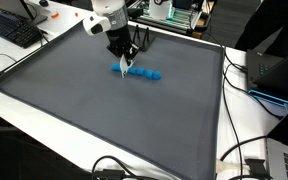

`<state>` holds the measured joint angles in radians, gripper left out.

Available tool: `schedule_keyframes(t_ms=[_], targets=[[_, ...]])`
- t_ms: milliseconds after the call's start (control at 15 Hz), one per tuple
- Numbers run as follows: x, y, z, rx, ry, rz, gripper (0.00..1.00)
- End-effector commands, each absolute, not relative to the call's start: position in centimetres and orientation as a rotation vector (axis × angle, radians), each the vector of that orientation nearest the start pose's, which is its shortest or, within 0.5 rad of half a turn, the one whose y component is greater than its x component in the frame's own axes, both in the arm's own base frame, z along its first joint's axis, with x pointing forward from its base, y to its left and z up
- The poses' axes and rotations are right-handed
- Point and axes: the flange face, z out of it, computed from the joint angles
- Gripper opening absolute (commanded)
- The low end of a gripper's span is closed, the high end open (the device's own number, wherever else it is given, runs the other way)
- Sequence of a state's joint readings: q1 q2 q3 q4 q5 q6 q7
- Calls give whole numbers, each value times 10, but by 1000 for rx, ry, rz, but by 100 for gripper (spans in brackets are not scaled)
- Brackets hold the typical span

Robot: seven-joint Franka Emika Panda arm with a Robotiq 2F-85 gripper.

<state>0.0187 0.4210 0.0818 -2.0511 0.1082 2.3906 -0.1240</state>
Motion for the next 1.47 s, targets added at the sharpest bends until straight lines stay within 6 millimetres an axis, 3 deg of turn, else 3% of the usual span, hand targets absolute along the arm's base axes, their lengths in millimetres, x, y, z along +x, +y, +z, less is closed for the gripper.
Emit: schedule_keyframes(t_ms=[0, 467, 800, 1067, 1400], targets=[[569, 55, 213, -3025, -187, 171, 1], [562, 45, 228, -3017, -115, 251, 1], [562, 37, 243, -3034, -82, 187, 1], [564, 36, 272, -2995, 10, 108, 1], [557, 34, 310, -2966, 300, -7, 1]])
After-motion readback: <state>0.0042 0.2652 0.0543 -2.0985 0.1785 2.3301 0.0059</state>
